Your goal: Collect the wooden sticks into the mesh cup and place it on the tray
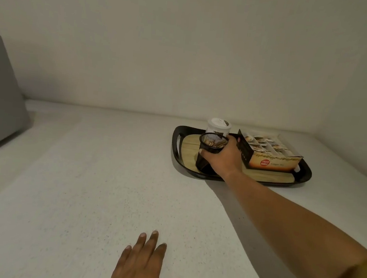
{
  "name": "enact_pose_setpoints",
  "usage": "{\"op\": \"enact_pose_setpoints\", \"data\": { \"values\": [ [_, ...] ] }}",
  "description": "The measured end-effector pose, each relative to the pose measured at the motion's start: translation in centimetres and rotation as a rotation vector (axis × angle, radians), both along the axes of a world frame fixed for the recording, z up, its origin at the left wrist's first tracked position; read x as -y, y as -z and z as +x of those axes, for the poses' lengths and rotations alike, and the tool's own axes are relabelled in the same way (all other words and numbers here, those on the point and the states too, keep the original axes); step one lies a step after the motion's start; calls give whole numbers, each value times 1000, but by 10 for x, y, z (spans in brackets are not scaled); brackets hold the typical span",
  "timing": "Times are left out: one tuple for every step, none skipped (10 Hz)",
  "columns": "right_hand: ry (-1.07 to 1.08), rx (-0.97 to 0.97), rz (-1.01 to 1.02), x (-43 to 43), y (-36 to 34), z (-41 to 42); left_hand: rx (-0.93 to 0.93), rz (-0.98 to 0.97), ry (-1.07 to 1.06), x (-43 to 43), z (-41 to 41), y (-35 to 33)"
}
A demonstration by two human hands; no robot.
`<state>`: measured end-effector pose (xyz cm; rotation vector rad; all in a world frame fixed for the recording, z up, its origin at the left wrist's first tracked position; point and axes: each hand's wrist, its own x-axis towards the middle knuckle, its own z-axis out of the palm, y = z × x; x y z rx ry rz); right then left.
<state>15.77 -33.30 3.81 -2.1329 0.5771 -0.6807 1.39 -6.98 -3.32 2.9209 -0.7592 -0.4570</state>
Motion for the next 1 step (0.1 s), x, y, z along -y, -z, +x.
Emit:
{"op": "enact_pose_setpoints", "data": {
  "values": [
    [14, 2, 24, 0, -2, -4, -44, 49, 24, 3, 2, -1]
  ]
}}
